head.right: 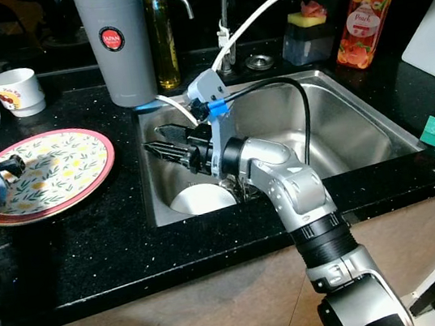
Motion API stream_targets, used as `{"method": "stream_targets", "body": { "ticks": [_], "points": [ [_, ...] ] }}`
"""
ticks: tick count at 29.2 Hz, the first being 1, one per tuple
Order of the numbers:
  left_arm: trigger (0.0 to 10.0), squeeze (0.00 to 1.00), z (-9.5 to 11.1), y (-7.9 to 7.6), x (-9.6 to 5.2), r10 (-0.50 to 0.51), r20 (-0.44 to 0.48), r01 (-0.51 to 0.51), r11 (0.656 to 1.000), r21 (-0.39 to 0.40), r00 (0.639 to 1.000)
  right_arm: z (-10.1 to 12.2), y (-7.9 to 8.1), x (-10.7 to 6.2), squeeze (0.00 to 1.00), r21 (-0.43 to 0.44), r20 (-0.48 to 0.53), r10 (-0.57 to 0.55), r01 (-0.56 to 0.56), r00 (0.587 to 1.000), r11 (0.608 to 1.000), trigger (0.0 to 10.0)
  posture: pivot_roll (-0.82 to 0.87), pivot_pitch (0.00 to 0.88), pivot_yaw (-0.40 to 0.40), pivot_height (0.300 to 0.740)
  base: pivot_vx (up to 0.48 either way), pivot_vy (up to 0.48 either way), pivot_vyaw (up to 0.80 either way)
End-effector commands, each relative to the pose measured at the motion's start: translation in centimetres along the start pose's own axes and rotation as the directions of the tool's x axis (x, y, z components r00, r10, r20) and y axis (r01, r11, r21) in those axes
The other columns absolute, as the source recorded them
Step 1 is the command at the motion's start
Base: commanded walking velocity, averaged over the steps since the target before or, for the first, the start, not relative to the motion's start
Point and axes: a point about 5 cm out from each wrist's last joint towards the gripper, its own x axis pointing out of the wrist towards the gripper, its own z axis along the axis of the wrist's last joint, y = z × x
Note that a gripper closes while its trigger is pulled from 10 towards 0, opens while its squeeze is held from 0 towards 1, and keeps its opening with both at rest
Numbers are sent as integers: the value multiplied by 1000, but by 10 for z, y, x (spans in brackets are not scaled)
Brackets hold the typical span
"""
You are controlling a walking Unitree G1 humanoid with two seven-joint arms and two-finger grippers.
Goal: Kitchen organization
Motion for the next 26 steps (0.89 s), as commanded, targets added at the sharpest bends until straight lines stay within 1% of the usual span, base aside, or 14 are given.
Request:
{"method": "stream_targets", "body": {
  "ticks": [1,5,6,7,9,11,12,13,14,18,21,23,25,26],
  "points": [
    [10000,0,-5,1,-1,-5,-25,5,1000,5,1000,2,1,-1,0,-1,2,8,-8,1000,1000,10000,-11,101,-42,740,0,0,0],
    [10000,0,-10,0,0,-10,-60,10,1000,3,998,2,1,-1,0,-3,-1,10,-10,1000,1000,10000,-12,101,-42,740,0,0,0],
    [10000,0,-14,0,1,-15,-88,15,1000,4,996,2,1,-2,0,-7,-3,13,-13,1000,1000,10000,-10,101,-42,740,0,0,0],
    [10000,0,-14,0,1,-15,-88,15,1000,4,996,2,1,-2,0,-7,-3,13,-13,1000,1000,10000,-10,101,-42,740,0,0,0],
    [10000,0,-20,0,1,-15,-130,16,1000,5,991,2,1,-2,0,-11,-6,19,-19,1000,1000,10000,-11,103,-41,740,0,0,0],
    [10000,0,-21,0,1,-15,-140,16,1000,4,990,2,1,-2,0,-13,-7,20,-20,1000,1000,10000,-11,103,-41,740,0,0,0],
    [10000,0,-24,-1,1,-25,-160,24,1000,-7,987,2,1,-2,0,-15,-9,22,-22,1000,1000,10000,-11,103,-41,740,0,0,0],
    [10000,0,-24,-1,1,-25,-160,24,1000,-7,987,2,1,-2,0,-15,-9,22,-22,1000,1000,10000,-11,103,-41,740,0,0,0],
    [10000,0,-29,-4,1,-55,-195,51,998,-24,979,2,1,-2,0,-18,-10,25,-25,1000,1000,10000,-11,103,-41,740,0,0,0],
    [10000,0,-30,-7,0,-82,-197,76,996,-36,977,2,1,-2,0,-19,-10,25,-25,1000,1000,10000,-11,103,-41,740,0,0,0],
    [10000,0,-29,-17,-2,-143,-191,135,989,-55,971,4,0,-2,0,-24,-5,23,-23,1000,999,10000,-11,106,-43,740,0,0,0],
    [10000,0,-29,-26,-4,-203,-190,194,979,-62,961,5,0,-1,0,-24,0,18,-18,1000,1000,10000,-11,107,-43,740,0,0,0],
    [10000,0,-27,-36,-6,-266,-174,258,964,-66,948,7,-1,-1,0,-22,7,11,-11,1000,1000,10000,-11,107,-43,740,0,0,0],
    [10000,0,-27,-41,-8,-302,-169,297,953,-54,938,7,-2,-1,0,-18,9,7,-7,1000,1000,10000,-11,107,-43,740,0,0,0]
  ]
}}
